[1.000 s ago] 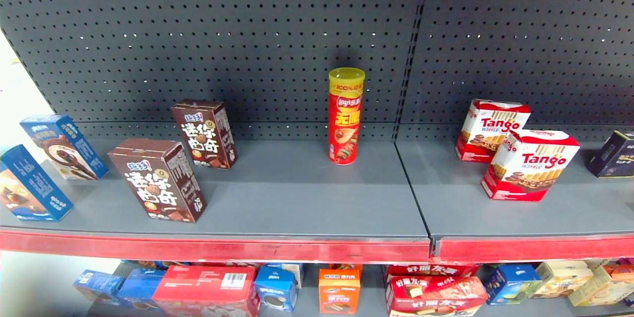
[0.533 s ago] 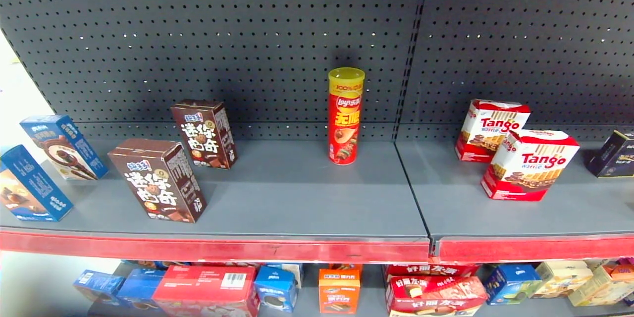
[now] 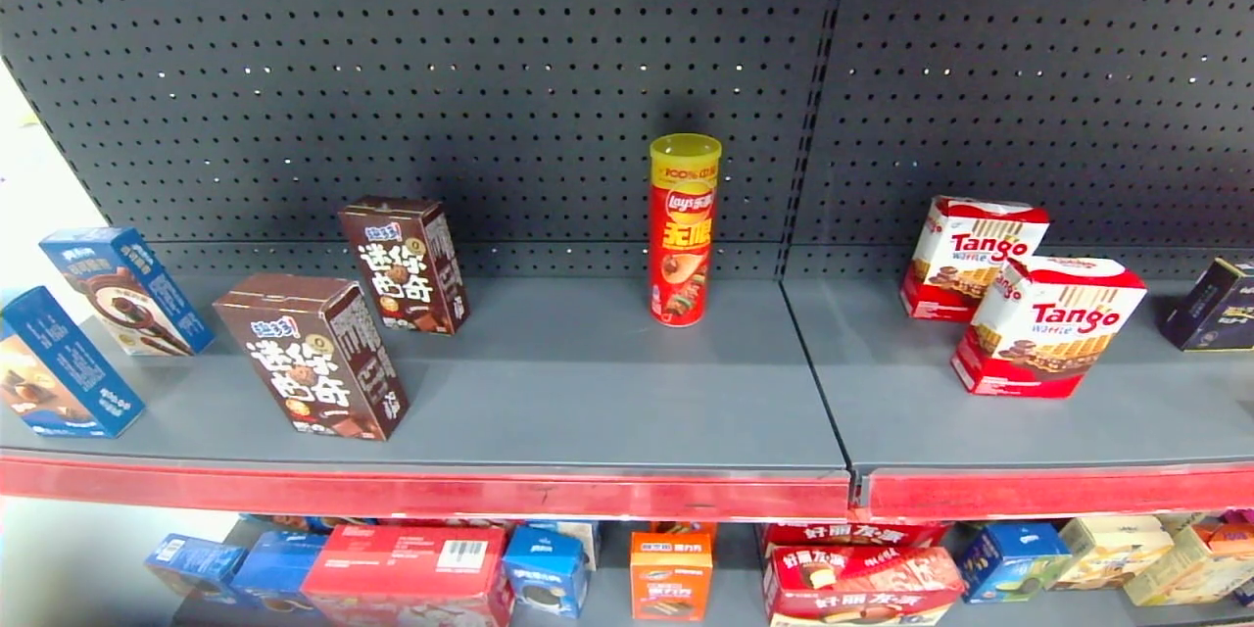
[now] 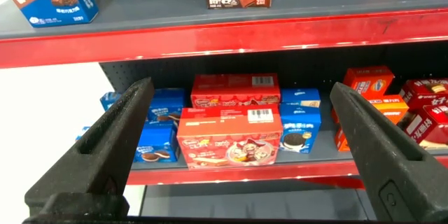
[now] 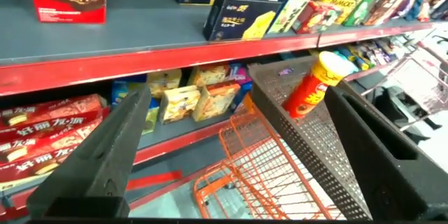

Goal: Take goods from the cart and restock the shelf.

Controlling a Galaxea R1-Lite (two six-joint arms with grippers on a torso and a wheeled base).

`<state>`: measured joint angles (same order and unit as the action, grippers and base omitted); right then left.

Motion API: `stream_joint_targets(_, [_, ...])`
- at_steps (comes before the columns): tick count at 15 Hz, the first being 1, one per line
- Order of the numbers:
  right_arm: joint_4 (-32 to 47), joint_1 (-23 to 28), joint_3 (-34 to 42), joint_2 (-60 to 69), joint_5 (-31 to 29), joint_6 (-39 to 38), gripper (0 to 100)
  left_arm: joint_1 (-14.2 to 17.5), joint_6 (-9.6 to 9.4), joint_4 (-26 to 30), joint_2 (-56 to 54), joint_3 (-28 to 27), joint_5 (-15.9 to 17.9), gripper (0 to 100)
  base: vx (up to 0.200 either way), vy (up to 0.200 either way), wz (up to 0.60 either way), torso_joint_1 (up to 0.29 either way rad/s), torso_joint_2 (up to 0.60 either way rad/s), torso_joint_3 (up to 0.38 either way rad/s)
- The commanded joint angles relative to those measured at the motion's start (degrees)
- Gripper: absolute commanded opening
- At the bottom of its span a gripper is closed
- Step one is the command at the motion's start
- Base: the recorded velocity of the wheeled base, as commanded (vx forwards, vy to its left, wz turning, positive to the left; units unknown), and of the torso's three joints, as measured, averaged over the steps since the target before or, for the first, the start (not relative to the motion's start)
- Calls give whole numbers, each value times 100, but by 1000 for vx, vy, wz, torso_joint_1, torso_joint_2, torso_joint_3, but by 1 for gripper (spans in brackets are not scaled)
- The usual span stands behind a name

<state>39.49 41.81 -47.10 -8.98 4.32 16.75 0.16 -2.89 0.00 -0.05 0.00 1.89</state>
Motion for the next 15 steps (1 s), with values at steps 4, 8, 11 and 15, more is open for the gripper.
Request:
stream_joint_targets(4, [15, -15, 79, 46, 17, -5, 100, 2, 8, 0, 5, 0, -4, 100, 0, 0, 0, 0, 0, 0])
stream_joint_targets(8, [-11, 2, 298, 99, 8, -5, 100, 2, 34, 0, 5, 0, -13, 100, 0, 0, -300, -1, 1, 1])
stream_joint_targets(11, [-20, -7, 325, 125, 17, -5, 100, 2, 34, 0, 5, 0, -13, 100, 0, 0, -600, 4, 5, 2])
stream_joint_targets(15, [-29, -15, 483, 310, 219, 4, 100, 2, 43, 0, 5, 0, -13, 100, 0, 0, -150, 2, 2, 1])
